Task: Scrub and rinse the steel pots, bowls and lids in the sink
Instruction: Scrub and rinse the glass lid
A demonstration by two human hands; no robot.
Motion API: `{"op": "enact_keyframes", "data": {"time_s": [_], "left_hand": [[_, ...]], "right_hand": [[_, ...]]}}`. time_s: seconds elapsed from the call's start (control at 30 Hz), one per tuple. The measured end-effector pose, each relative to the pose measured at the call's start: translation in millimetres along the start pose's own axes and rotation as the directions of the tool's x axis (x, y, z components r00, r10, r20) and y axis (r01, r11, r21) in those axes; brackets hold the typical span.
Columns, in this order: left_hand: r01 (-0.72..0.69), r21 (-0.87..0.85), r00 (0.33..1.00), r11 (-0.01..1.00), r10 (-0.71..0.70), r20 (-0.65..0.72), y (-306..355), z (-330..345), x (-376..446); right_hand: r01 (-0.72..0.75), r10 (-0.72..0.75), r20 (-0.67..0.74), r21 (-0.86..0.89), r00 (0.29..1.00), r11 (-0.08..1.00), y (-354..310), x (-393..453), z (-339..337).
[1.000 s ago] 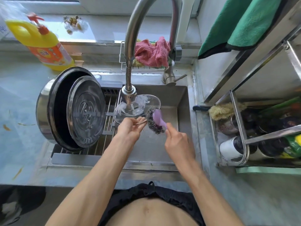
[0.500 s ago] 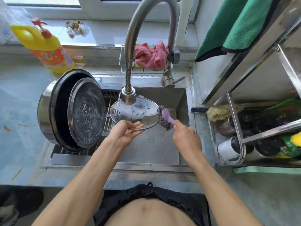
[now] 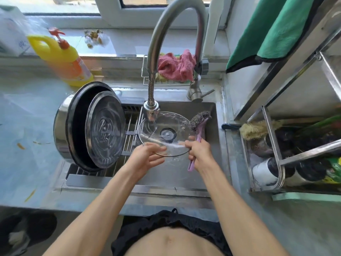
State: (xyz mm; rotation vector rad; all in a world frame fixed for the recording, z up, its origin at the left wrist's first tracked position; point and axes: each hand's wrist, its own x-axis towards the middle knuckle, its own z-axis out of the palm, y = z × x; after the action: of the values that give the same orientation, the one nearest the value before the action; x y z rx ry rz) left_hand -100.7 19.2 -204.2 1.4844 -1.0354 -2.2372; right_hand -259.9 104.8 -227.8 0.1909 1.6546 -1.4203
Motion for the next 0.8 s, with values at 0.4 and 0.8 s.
{"op": "enact_keyframes", "data": {"time_s": [0.4,0.8], "left_hand": [[-0.177,0.147,0.969,0.973,0.198,-0.145,44.9,-22.5,19.1],[-0.013,0.379,0.969,0.925,0.104,-0.222,8.2,-13.1,68.1]], "right_hand": [[-0.177,0.134,0.218,0.191,0.967,0.965,27.5,25.2,24.2],[0.314,-0.318,-0.012,-0.135,0.948,0.940,0.1,21.5,9.0]]}}
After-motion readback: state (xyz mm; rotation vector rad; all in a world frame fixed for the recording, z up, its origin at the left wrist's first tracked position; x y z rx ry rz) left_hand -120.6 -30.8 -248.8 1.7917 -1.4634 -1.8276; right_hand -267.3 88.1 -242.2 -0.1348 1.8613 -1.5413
